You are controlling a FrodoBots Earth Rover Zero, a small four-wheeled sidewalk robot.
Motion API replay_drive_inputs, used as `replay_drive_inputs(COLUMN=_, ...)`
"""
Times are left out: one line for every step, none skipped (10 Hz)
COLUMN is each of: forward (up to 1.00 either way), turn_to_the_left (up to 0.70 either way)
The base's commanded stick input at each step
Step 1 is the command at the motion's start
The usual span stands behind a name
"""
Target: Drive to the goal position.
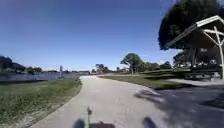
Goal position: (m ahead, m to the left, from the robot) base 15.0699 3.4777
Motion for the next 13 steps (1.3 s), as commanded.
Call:
replay_drive_inputs(forward=0.85, turn_to_the_left=0.27)
replay_drive_inputs(forward=0.85, turn_to_the_left=0.0)
replay_drive_inputs(forward=0.85, turn_to_the_left=0.0)
replay_drive_inputs(forward=0.85, turn_to_the_left=0.0)
replay_drive_inputs(forward=0.85, turn_to_the_left=0.0)
replay_drive_inputs(forward=0.85, turn_to_the_left=0.0)
replay_drive_inputs(forward=0.85, turn_to_the_left=0.0)
replay_drive_inputs(forward=0.85, turn_to_the_left=0.0)
replay_drive_inputs(forward=0.85, turn_to_the_left=0.0)
replay_drive_inputs(forward=0.85, turn_to_the_left=0.0)
replay_drive_inputs(forward=0.85, turn_to_the_left=0.0)
replay_drive_inputs(forward=0.85, turn_to_the_left=0.0)
replay_drive_inputs(forward=0.85, turn_to_the_left=0.0)
